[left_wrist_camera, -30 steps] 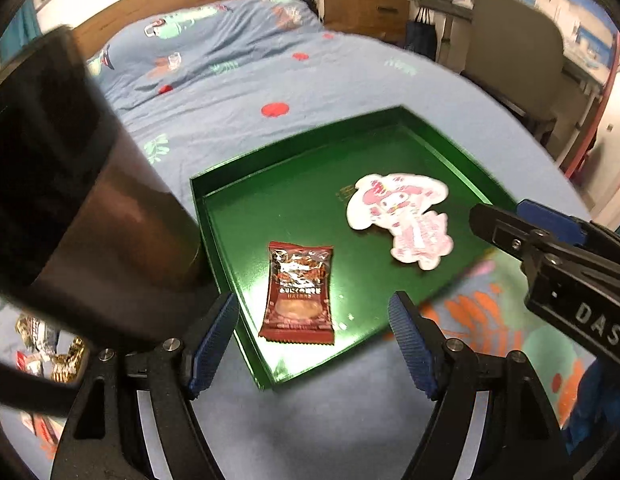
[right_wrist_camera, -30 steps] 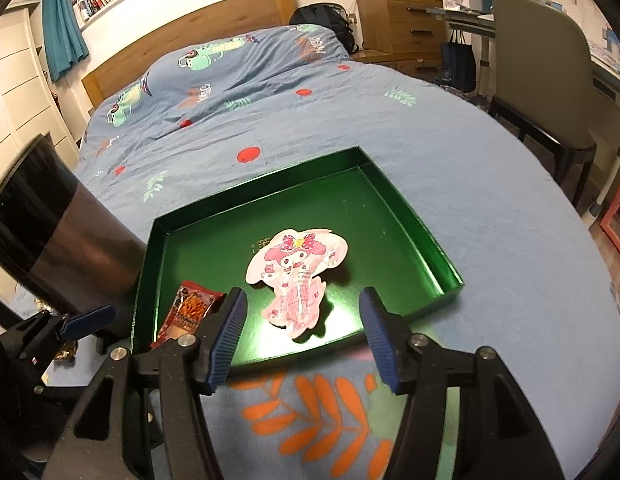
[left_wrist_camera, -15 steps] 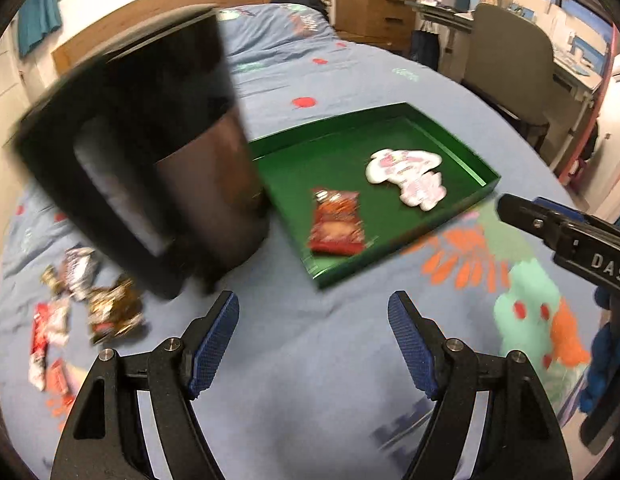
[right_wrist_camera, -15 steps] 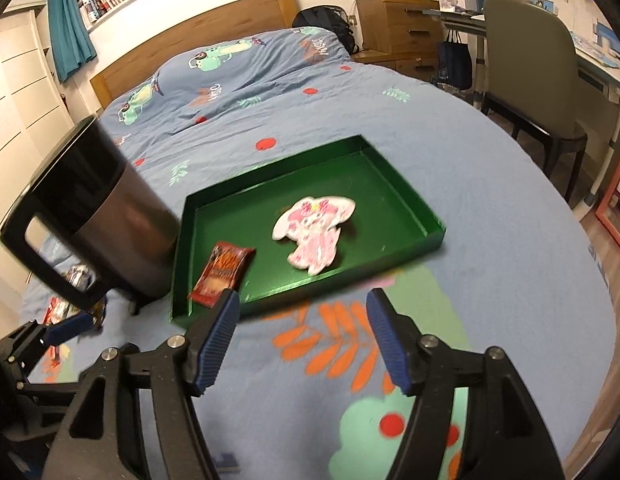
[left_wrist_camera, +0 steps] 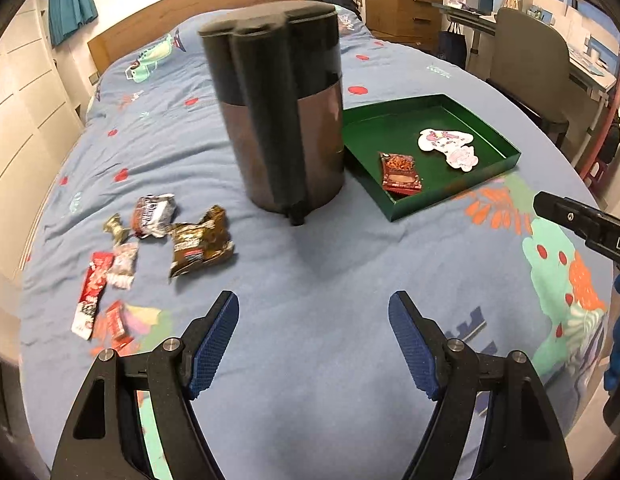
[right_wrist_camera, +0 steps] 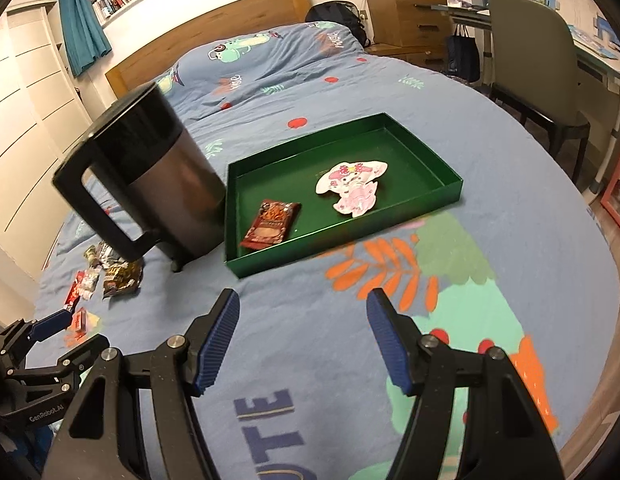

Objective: Organize snacks
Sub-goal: 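Move both open tools back toward the remaining snacks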

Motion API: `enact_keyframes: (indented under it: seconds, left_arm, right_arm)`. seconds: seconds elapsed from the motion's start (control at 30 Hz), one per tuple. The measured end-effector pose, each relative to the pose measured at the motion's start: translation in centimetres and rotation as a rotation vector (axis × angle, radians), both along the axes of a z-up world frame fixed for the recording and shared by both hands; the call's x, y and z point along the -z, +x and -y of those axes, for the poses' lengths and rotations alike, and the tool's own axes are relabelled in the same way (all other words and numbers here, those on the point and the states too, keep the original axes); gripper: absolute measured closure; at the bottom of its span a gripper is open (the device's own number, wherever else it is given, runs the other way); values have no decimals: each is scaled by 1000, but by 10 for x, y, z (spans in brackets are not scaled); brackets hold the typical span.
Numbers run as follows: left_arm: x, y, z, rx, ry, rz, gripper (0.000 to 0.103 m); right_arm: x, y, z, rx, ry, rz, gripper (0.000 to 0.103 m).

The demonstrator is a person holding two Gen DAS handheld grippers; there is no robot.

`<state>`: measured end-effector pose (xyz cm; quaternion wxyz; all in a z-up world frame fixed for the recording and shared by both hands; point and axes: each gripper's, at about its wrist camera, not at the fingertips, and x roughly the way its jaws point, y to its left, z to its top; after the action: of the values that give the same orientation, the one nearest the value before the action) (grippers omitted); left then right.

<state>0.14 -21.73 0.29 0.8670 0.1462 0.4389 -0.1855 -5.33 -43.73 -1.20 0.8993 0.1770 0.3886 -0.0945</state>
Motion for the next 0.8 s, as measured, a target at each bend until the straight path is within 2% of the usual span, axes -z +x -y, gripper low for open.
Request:
enact_keyframes:
  seconds: [0.3,0.6,0.8]
  left_arm:
    - [-8,-19,-42,-35,13,28,30]
    - [-18,-31,-104,-78,-50,57,30]
    - [-13,-28,-158,-149,-75,62,30]
  right_arm:
    - [-11,-23,-33,13,-6,-19,0]
    - [-25,-32,-78,7,-29,-35,0]
    - [-26,-27,-114,-27,-71,-45,0]
